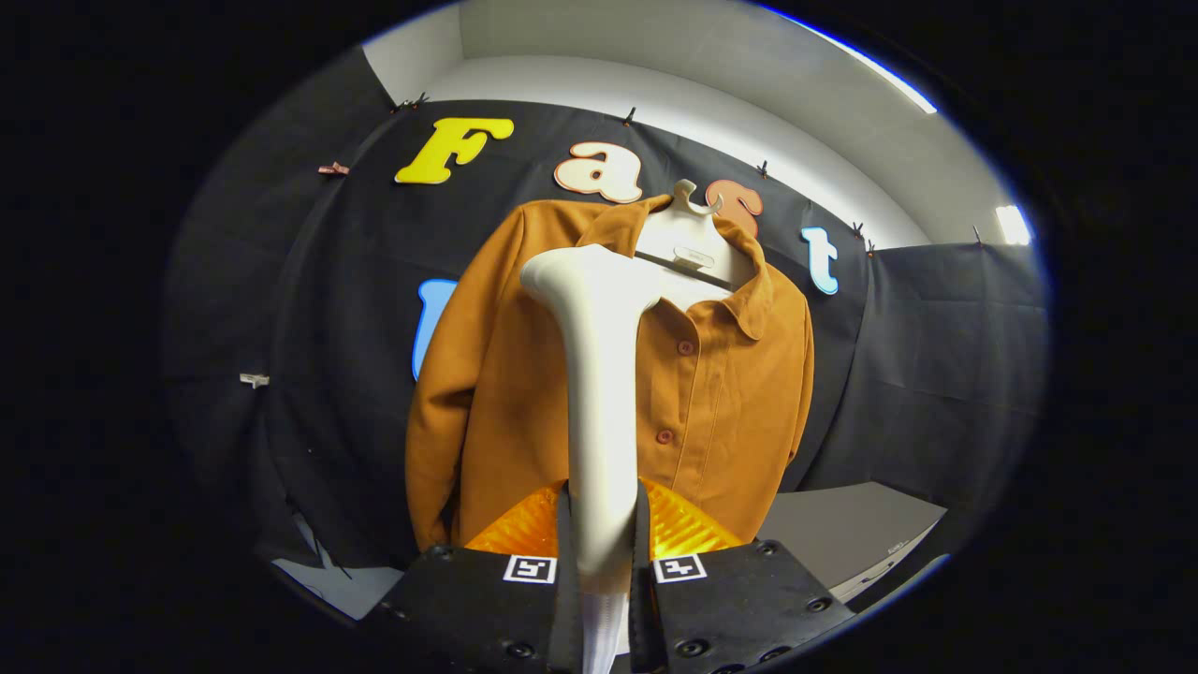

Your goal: Iron the clothes twice with a garment steamer, once on the left side and once on the right side.

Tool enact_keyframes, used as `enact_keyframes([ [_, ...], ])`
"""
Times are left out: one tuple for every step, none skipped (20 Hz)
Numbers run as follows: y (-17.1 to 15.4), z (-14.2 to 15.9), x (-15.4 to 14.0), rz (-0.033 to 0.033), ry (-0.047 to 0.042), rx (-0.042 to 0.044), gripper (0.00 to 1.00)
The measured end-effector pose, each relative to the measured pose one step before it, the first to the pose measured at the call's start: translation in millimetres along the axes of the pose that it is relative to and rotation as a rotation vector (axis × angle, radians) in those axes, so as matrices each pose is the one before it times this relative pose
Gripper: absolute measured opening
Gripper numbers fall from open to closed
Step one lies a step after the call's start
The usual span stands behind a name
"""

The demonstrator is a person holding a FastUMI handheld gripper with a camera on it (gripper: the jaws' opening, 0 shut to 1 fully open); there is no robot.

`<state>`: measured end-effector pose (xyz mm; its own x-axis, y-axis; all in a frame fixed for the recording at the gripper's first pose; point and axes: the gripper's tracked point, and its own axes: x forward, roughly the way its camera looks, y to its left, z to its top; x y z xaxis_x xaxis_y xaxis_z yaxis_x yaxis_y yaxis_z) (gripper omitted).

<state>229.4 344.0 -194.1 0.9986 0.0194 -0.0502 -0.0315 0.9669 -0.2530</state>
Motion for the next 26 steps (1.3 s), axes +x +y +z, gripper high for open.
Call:
enact_keyframes([
  [2.23, -6.06, 4.04, 0.00124, 0.01328, 0.00330, 0.23],
  [0.08, -5.94, 3.73, 0.00010, 0.01394, -0.00048, 0.23],
  [0.56, -2.13, 2.50, 0.00091, -0.00016, -0.00341, 0.23],
  [-0.09, -3.08, 1.82, 0.00055, 0.00040, -0.00429, 0.23],
  [0.87, -3.83, -0.04, 0.00235, 0.00214, -0.00167, 0.23],
  [0.47, -3.47, 1.61, 0.00288, 0.00126, -0.00122, 0.23],
  [0.89, -4.44, 1.79, 0.00277, 0.00342, -0.00347, 0.23],
  [0.94, -5.41, 1.54, 0.00413, 0.00708, -0.00330, 0.23],
  [1.21, -6.71, 1.25, 0.00369, 0.00997, -0.00550, 0.23],
  [1.20, -7.28, -1.20, 0.00384, 0.00730, -0.00897, 0.23],
  [1.85, -7.05, -1.37, 0.00469, 0.00644, -0.00930, 0.23],
  [1.26, -6.58, -0.72, 0.00391, 0.00648, -0.00936, 0.23],
  [1.85, -7.18, -1.06, 0.00559, 0.00881, -0.00595, 0.23],
  [1.82, -6.99, -0.30, 0.00583, 0.01024, -0.00349, 0.23],
  [2.49, -7.14, -0.06, 0.00575, 0.01260, -0.00185, 0.23],
  [2.55, -7.82, -1.03, 0.00561, 0.01333, -0.00140, 0.23],
  [2.75, -8.20, -0.78, 0.00550, 0.01291, -0.00384, 0.23],
  [2.03, -9.42, -1.16, 0.00450, 0.01166, -0.00547, 0.23],
  [2.47, -8.72, -0.38, 0.00653, 0.01249, -0.00590, 0.23],
  [2.05, -8.68, -0.11, 0.00676, 0.01120, -0.00602, 0.23],
  [2.14, -10.00, -0.72, 0.00746, 0.01546, -0.00312, 0.23],
  [2.32, -8.29, -0.23, 0.00736, 0.01546, 0.00151, 0.23],
  [3.04, -7.93, -0.32, 0.00524, 0.01552, 0.00062, 0.23],
  [0.21, -7.57, -1.23, 0.00399, 0.01410, -0.00036, 0.23],
  [0.96, -5.31, -1.24, 0.00422, 0.01003, -0.00064, 0.23],
  [0.13, -5.12, -1.08, 0.00279, 0.00872, -0.00224, 0.23],
])
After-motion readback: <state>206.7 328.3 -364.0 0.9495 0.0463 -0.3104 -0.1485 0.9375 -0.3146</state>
